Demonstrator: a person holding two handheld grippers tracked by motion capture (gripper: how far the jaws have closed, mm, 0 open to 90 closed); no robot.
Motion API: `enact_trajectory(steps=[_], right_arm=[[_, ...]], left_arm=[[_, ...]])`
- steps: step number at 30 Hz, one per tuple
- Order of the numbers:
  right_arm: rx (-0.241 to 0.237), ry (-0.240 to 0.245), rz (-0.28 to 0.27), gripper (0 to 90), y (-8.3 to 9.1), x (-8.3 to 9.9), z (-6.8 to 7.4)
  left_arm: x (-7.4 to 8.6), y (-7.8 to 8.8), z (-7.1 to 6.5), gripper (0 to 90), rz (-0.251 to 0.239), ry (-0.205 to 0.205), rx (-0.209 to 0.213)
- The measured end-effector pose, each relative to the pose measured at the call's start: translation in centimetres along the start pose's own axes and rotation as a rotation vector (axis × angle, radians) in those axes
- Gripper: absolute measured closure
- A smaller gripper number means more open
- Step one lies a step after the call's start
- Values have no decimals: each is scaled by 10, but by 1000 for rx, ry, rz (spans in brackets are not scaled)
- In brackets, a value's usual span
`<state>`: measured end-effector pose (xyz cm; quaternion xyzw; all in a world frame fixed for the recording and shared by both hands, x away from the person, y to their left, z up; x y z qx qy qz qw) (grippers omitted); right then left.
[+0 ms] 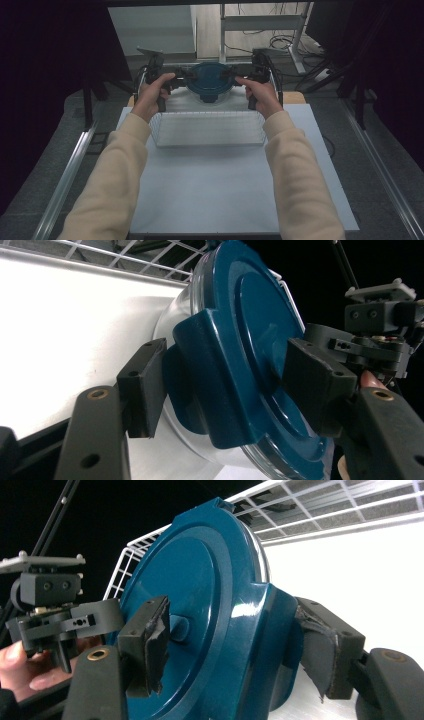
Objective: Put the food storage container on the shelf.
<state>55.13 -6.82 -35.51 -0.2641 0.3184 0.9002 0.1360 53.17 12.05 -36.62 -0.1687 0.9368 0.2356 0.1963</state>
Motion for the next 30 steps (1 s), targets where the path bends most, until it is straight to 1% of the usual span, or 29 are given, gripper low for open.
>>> enact_trajectory(steps=[3,4,5,6,7,9,11,12,13,14,15,16,17,18,19,20,24,26,28,30], right_arm=[[3,17,-16,318,0,0,0],[2,34,-14,295,0,0,1],[12,59,-16,264,0,1,2],[21,71,-27,238,1,1,5],[32,88,-47,217,2,1,7],[39,111,-66,170,5,1,10],[58,148,-85,163,11,3,12],[62,180,-95,160,14,4,13],[62,203,-109,156,19,5,16],[62,203,-109,156,19,5,16],[57,221,-123,153,26,7,19],[46,241,-135,151,31,9,22],[41,279,-140,151,39,14,25],[41,279,-140,151,39,14,25],[47,307,-143,151,44,18,27],[59,352,-142,155,52,27,28],[69,434,-138,170,66,47,33],[75,468,-128,176,71,61,34],[82,502,-115,180,75,75,34],[85,527,-106,182,80,89,34]], left_arm=[[0,-1,0,362,-16,-10,5],[0,-1,0,360,-22,-15,8],[0,-1,0,357,-31,-24,0],[0,0,0,340,-47,-43,-14],[-1,2,-2,303,-60,-57,-30],[1,6,-6,227,-72,-86,-51],[5,12,-13,190,-79,-138,-72],[8,16,-15,184,-80,-179,-104],[8,16,-15,178,-80,-179,-104],[12,21,-17,178,-89,-219,-151],[15,25,-18,174,-96,-248,-179],[18,29,-20,174,-99,-278,-192],[21,31,-22,177,-105,-286,-194],[26,35,-24,177,-104,-299,-191],[31,37,-26,178,-102,-308,-187],[39,41,-30,179,-106,-331,-195],[65,50,-38,183,-108,-378,-197],[79,53,-39,181,-107,-412,-202],[94,55,-39,182,-105,-439,-217],[109,58,-39,184,-100,-461,-222]])
Point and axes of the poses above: each handheld gripper's, and its own axes: y roughly backward along the jaws, x roughly out of its underside, z roughly to its left, the point moved 8 cm from there along -y, roughly forward along the jaws, and after that the axes turned 4 degrees about y, right-handed, at the moved point
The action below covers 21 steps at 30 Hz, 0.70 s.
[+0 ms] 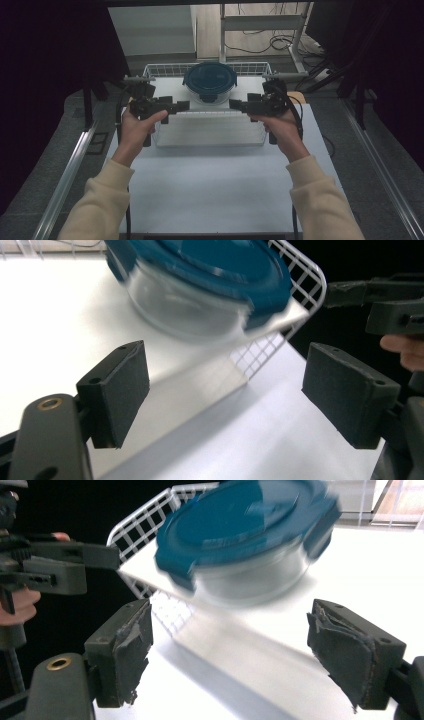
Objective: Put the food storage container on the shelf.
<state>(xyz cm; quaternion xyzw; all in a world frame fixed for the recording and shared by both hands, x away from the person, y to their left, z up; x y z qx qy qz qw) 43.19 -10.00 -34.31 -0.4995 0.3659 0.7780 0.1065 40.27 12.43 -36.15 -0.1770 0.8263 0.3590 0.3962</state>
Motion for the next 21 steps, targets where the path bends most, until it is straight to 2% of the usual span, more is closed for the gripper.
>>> enact_trajectory(steps=[3,4,5,6,7,8,9,10,12,17,20,21], right_arm=[[-5,38,-4,186,9,17,10],[-5,38,-4,186,9,17,10],[-10,57,-8,188,13,24,14],[-14,67,-9,189,16,28,17],[-21,91,-12,190,23,42,26],[-21,91,-12,190,23,42,26],[-26,110,-16,189,27,54,32],[-26,110,-16,189,27,54,32],[-18,136,-17,190,33,69,37],[8,183,3,220,40,104,40],[12,175,12,222,43,123,37],[18,175,21,222,44,133,35]], left_arm=[[23,7,-8,186,11,-30,5],[23,7,-8,186,11,-30,5],[28,9,-9,186,10,-39,5],[39,13,-10,187,8,-51,0],[44,15,-11,187,11,-58,1],[50,17,-12,187,11,-63,4],[58,20,-12,190,8,-68,7],[66,22,-12,190,13,-76,10],[85,27,-12,190,26,-95,7],[123,32,-4,190,41,-110,-37],[139,32,4,190,57,-123,-77],[145,32,6,190,63,-115,-73]])
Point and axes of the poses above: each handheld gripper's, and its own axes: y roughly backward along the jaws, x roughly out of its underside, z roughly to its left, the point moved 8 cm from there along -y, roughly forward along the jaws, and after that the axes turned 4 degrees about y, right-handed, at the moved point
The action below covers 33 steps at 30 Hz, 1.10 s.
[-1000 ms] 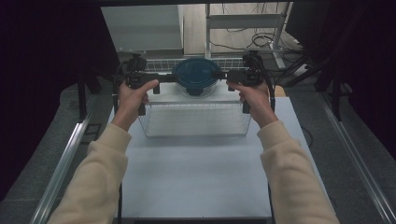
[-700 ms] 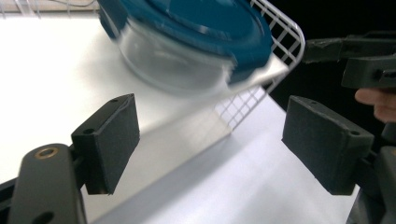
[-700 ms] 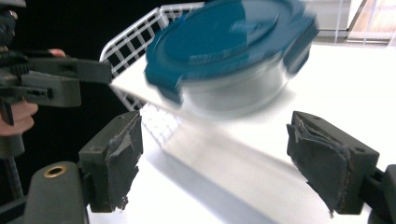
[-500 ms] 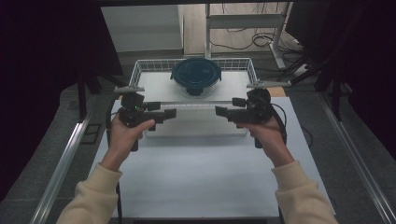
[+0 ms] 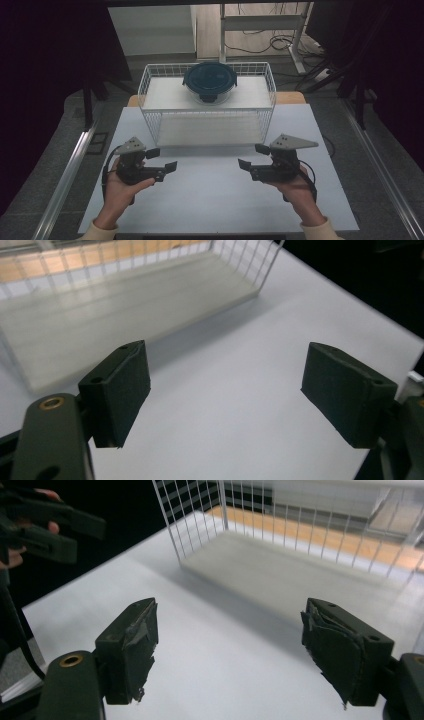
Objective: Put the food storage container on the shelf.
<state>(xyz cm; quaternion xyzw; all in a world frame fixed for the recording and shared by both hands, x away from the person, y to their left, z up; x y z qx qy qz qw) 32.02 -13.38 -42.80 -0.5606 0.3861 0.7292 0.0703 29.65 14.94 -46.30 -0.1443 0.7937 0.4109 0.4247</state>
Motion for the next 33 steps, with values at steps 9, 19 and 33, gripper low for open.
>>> enact_trajectory(steps=[9,19,33], right_arm=[[8,-61,72,221,-4,62,-12],[26,-105,112,221,-11,86,-26],[42,-105,112,219,-9,91,-30]], left_arm=[[47,-12,10,190,71,28,-23],[56,-19,17,190,90,38,-37],[59,-21,19,189,92,42,-42]])
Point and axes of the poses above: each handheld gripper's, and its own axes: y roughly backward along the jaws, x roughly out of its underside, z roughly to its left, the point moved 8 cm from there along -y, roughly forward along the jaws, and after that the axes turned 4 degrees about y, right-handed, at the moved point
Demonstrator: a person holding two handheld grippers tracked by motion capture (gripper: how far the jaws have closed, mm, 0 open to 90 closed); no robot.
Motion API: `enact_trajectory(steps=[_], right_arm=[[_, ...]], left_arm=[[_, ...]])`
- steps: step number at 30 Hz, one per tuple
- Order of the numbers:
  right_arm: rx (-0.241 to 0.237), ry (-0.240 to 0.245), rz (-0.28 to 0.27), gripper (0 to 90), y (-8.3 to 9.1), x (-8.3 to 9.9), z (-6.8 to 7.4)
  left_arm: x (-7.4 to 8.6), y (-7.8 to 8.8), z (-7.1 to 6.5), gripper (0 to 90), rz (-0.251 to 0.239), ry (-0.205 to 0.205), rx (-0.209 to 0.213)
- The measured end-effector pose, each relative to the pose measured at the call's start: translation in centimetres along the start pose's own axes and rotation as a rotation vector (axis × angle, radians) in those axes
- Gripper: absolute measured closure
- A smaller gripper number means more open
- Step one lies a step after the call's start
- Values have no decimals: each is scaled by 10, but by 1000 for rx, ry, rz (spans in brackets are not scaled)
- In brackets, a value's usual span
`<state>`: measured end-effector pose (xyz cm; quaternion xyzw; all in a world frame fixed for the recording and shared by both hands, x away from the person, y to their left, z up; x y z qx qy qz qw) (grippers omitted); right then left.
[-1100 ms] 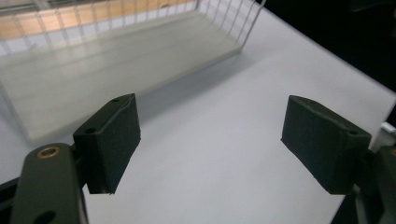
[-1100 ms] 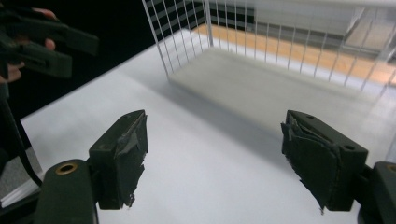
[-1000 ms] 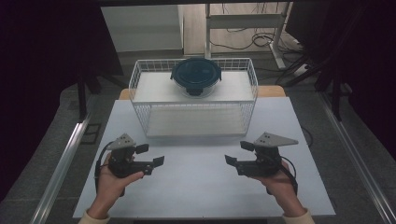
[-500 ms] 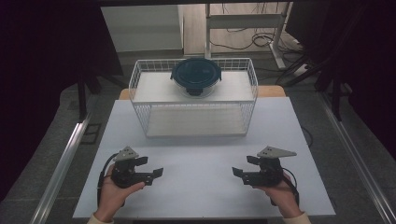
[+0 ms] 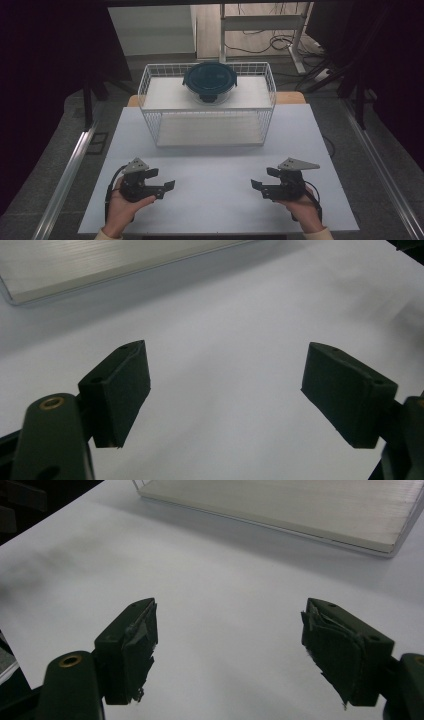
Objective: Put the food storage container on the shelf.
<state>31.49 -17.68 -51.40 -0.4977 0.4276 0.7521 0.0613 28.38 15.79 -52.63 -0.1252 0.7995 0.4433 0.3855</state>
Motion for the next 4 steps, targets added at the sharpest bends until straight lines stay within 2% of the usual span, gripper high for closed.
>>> enact_trajectory(steps=[4], right_arm=[[1,3,-8,217,1,-1,0]], left_arm=[[-1,1,1,188,-8,4,-4]])
Point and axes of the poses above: each handheld gripper's, and its own axes: y roughly backward along the jaws, x roughly out of its underside, z roughly to its left, the point moved 8 cm from there along -y, roughly forward along the jaws, and after that the axes turned 4 degrees about y, right-handed, at the moved point
